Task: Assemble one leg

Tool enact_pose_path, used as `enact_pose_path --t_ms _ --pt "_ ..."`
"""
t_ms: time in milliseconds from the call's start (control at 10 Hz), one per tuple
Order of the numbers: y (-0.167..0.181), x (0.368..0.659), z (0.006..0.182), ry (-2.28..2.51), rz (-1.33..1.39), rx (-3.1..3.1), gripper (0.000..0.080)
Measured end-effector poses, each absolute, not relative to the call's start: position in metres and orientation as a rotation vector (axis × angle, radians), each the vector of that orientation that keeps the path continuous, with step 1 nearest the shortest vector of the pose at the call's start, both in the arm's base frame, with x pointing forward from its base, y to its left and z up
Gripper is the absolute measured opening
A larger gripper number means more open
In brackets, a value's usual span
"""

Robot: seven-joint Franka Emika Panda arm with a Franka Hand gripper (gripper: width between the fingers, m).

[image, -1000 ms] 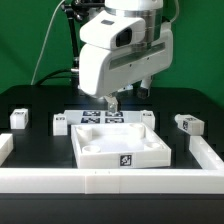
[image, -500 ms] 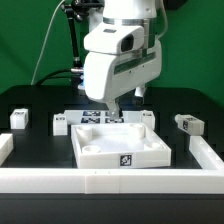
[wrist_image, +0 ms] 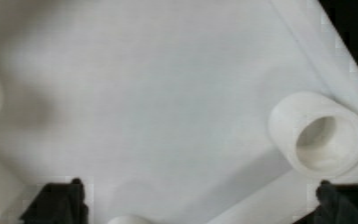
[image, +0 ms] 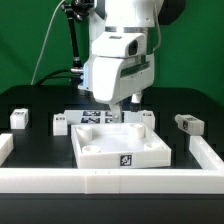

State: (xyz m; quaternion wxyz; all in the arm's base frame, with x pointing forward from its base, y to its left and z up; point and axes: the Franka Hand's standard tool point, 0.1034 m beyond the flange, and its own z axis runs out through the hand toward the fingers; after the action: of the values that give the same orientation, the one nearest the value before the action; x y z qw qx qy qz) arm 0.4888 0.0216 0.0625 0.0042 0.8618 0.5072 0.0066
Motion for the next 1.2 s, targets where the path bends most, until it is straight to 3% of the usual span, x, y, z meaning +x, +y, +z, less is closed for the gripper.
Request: enact_pose_path --t_ms 1200 --pt "-0.001 0.465 0.047 2.275 -0.047 2.179 0.065"
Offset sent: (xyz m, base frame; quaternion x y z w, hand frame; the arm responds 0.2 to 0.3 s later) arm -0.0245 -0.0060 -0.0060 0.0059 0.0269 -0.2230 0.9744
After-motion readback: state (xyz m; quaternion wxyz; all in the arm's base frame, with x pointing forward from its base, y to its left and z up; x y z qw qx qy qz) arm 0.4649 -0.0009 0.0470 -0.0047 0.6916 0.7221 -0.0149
